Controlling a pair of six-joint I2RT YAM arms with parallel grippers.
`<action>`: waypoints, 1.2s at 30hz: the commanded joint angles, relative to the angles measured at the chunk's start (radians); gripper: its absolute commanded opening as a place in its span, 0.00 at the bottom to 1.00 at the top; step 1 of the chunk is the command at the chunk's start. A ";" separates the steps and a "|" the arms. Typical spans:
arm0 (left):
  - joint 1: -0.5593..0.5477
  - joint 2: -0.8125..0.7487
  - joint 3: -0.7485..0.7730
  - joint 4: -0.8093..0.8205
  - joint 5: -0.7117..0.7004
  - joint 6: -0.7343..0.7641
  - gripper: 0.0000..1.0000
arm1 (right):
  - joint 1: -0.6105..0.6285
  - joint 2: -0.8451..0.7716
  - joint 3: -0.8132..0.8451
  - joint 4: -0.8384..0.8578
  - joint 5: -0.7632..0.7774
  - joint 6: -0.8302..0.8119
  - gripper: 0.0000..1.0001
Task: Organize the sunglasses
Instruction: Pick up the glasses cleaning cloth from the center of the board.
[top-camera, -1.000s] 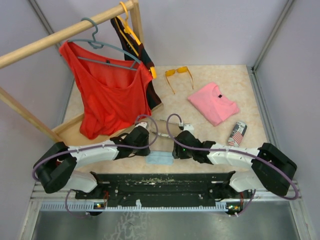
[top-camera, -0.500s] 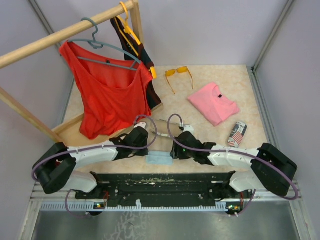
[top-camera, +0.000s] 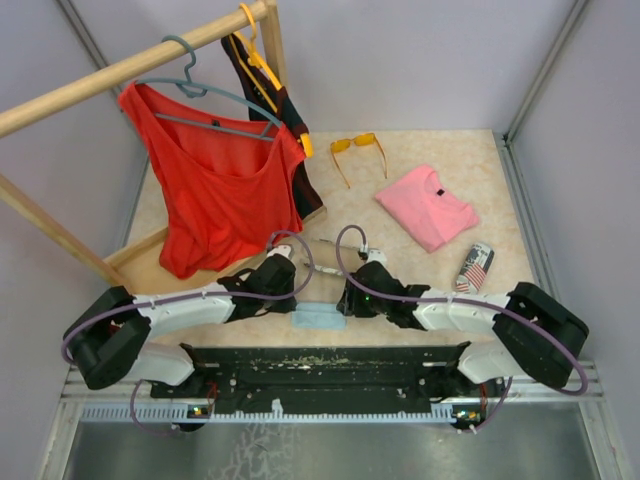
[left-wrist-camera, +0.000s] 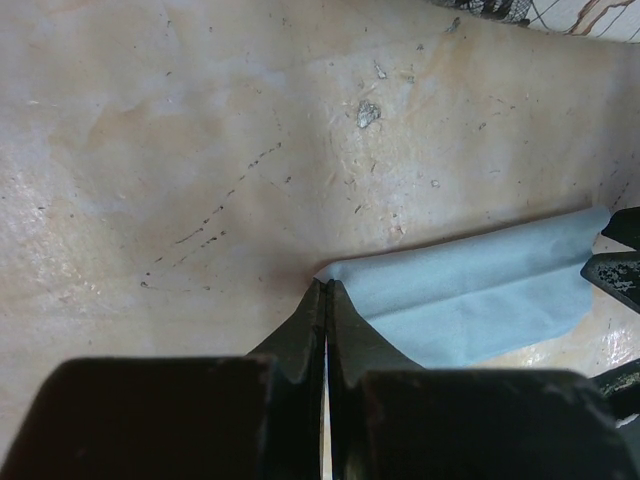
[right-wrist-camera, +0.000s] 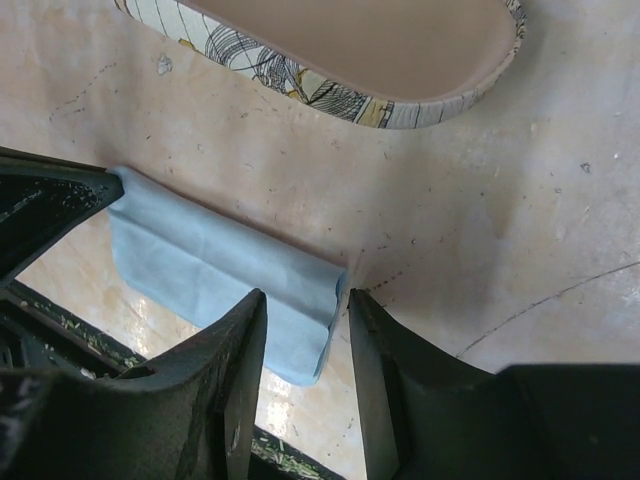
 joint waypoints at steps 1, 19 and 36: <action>-0.008 0.008 -0.041 -0.102 0.005 0.002 0.00 | -0.003 0.018 0.014 0.002 -0.006 0.034 0.39; -0.008 0.021 -0.031 -0.092 0.014 0.009 0.00 | -0.003 0.066 0.017 -0.028 0.006 0.051 0.21; -0.008 -0.039 -0.021 -0.052 0.028 0.014 0.00 | 0.002 -0.015 0.009 0.049 0.016 -0.015 0.00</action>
